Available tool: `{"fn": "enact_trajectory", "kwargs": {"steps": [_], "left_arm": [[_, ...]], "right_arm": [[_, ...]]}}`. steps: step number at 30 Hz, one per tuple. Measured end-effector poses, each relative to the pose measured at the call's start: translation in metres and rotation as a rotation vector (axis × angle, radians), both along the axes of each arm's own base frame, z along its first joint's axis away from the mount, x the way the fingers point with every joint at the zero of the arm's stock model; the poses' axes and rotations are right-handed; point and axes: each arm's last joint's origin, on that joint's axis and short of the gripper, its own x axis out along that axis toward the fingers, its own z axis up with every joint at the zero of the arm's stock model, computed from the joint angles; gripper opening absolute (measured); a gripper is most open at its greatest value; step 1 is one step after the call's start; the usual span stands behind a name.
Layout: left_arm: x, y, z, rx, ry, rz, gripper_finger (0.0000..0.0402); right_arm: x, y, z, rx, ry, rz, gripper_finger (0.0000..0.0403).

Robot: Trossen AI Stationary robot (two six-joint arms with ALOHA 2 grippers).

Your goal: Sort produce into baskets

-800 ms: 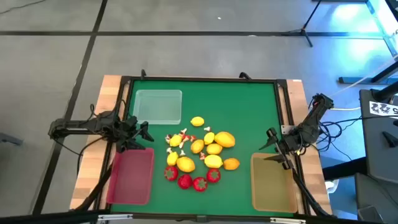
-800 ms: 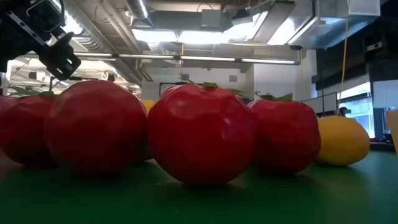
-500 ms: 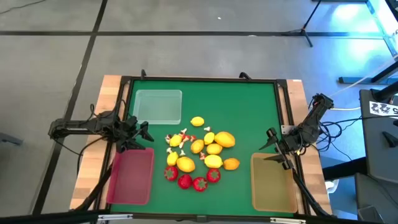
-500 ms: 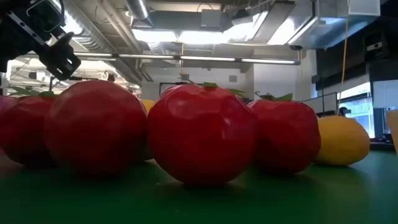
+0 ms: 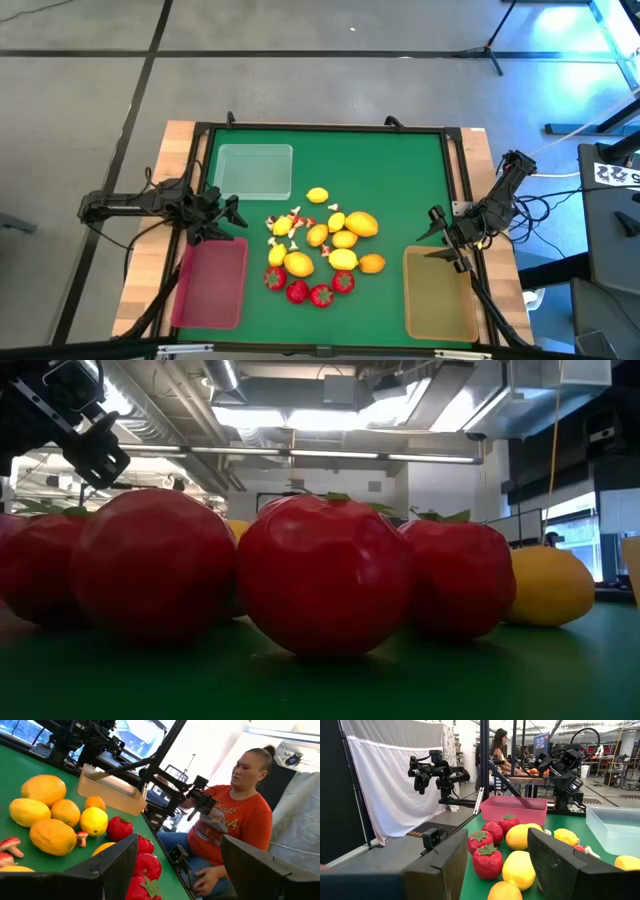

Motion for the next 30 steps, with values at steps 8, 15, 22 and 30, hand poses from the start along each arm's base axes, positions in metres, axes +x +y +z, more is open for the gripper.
{"fn": "enact_trajectory", "kwargs": {"steps": [8,15,22,30], "left_arm": [[0.0,0.0,0.0001,0.0,0.0,0.0,0.0279],[0.0,0.0,0.0,0.0,0.0,0.0,0.0279],[0.0,0.0,0.0001,-0.013,0.006,-0.001,0.0279],[0.0,0.0,0.0001,-0.085,0.041,-0.006,0.0279]], "right_arm": [[0.0,0.0,0.0,0.0,0.0,0.0,0.0205],[0.0,0.0,0.0,0.0,0.0,0.0,0.0205],[-0.0001,0.0,0.0012,0.01,-0.009,0.003,0.0205],[-0.0004,-0.0005,0.0044,0.027,-0.022,-0.002,0.0205]]}}
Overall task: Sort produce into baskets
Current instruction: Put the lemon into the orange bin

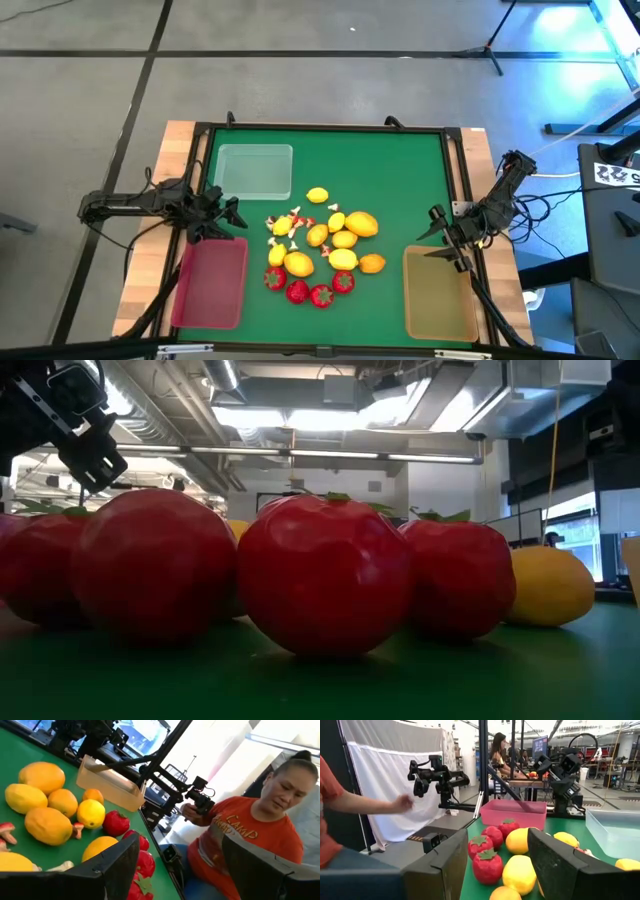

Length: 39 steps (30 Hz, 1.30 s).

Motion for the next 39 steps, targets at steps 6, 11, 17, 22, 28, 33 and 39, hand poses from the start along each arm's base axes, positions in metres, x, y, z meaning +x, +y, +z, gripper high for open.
{"fn": "enact_trajectory", "kwargs": {"steps": [6,11,17,22,28,33,39], "left_arm": [[0.0,0.0,0.0,0.019,-0.009,0.002,0.0279],[0.0,0.0,0.0,0.012,-0.006,0.012,0.0279],[0.002,0.006,0.0,-0.031,0.006,0.219,0.0279],[0.003,0.008,0.0,-0.071,0.02,0.29,0.0279],[0.003,0.011,0.0,-0.009,0.0,0.399,0.0279],[0.003,0.015,0.0,0.019,-0.005,0.543,0.0279],[0.002,0.019,0.0,0.052,-0.008,0.664,0.0279]], "right_arm": [[0.0,-0.001,0.001,0.012,-0.005,-0.047,0.0205],[0.0,-0.002,0.006,0.056,-0.035,-0.051,0.0205],[-0.002,-0.003,0.015,0.135,-0.1,-0.032,0.0205],[-0.002,-0.006,0.019,0.173,-0.124,-0.086,0.0205],[-0.001,-0.009,0.019,0.244,-0.094,-0.19,0.0205],[0.0,-0.013,0.017,0.259,-0.061,-0.341,0.0205],[0.0,-0.016,0.016,0.268,-0.046,-0.429,0.0205]]}}
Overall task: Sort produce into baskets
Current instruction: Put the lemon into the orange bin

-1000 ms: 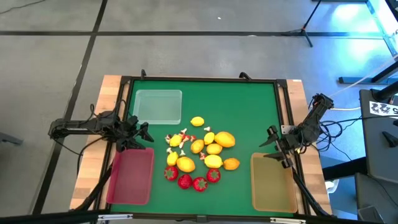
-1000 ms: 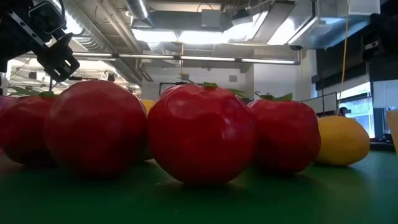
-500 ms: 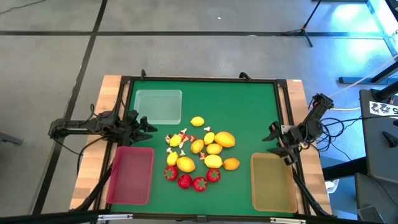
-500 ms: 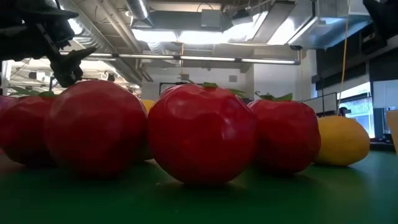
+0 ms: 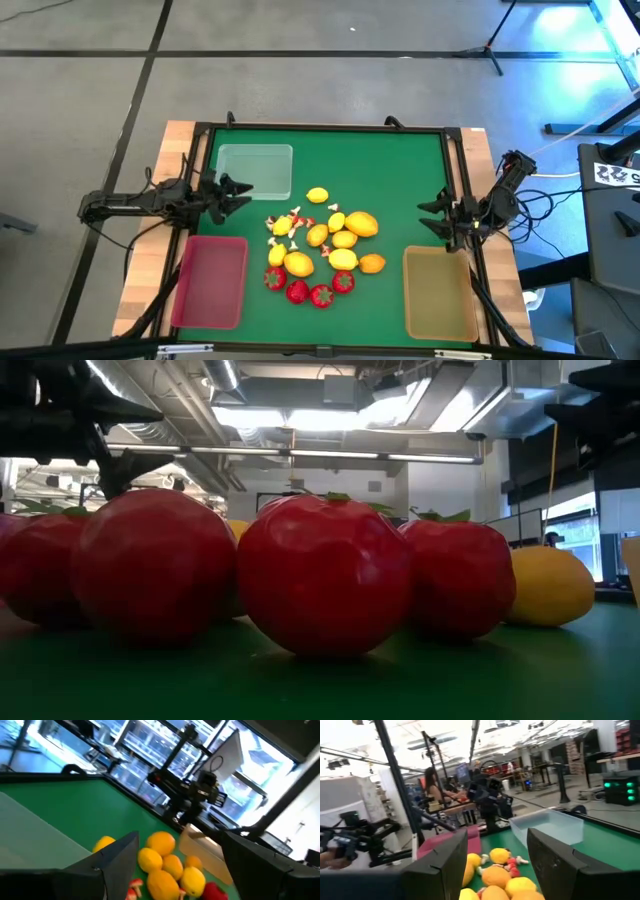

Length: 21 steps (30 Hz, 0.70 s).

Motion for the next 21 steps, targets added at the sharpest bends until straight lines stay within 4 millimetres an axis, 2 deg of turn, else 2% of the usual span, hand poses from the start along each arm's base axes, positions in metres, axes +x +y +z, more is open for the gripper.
{"fn": "enact_trajectory", "kwargs": {"steps": [3,5,10,14,18,21], "left_arm": [[-0.001,0.002,0.002,0.045,-0.013,0.072,0.0279],[-0.001,0.002,0.007,0.087,-0.047,0.081,0.0279],[-0.005,0.001,0.025,0.127,-0.2,0.035,0.0279],[-0.008,0.0,0.039,0.117,-0.232,0.03,0.0279],[-0.009,0.0,0.058,0.07,-0.263,0.004,0.0279],[-0.008,-0.001,0.072,0.065,-0.269,-0.026,0.0279]], "right_arm": [[-0.001,-0.003,0.001,0.01,0.018,-0.085,0.0205],[-0.002,-0.006,0.01,-0.01,0.027,-0.134,0.0205],[-0.011,-0.017,0.052,-0.091,-0.005,-0.178,0.0205],[-0.013,-0.02,0.079,-0.212,0.087,-0.258,0.0205],[-0.007,-0.015,0.104,-0.303,0.185,-0.316,0.0211],[-0.001,-0.008,0.124,-0.282,0.203,-0.306,0.0227]]}}
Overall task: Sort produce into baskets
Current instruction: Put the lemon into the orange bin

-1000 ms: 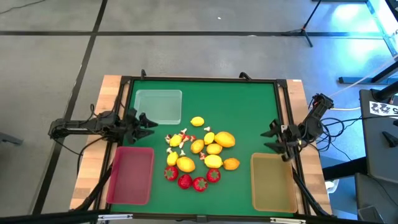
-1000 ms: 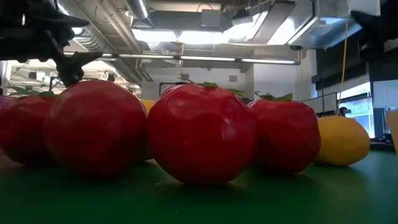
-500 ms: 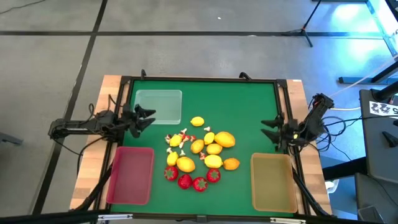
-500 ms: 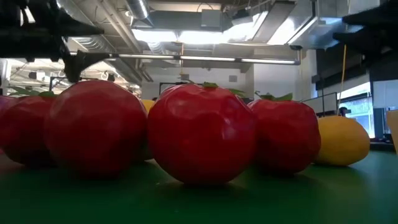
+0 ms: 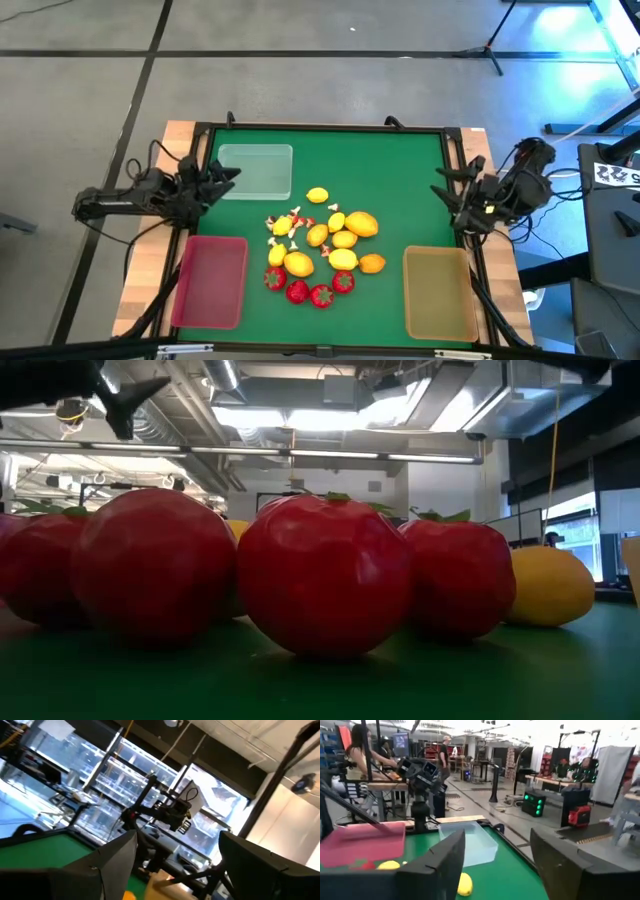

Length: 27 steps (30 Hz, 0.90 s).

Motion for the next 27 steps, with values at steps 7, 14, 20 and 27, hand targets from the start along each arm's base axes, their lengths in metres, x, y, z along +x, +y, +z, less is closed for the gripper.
{"fn": "enact_trajectory", "kwargs": {"steps": [7,14,20,27], "left_arm": [[0.016,-0.001,0.027,0.039,0.064,-0.058,0.0279],[0.045,-0.002,0.039,0.056,0.182,-0.12,0.0279],[0.069,-0.003,0.054,0.109,0.378,-0.142,0.0279],[0.091,-0.002,0.075,0.105,0.639,-0.169,0.0279]], "right_arm": [[0.022,0.028,0.03,0.017,0.089,0.072,0.0279],[0.048,0.047,0.033,0.038,0.303,0.028,0.0299],[0.082,0.027,0.022,0.159,0.633,-0.046,0.0294],[0.125,-0.006,0.0,0.182,0.936,0.074,0.0299]]}}
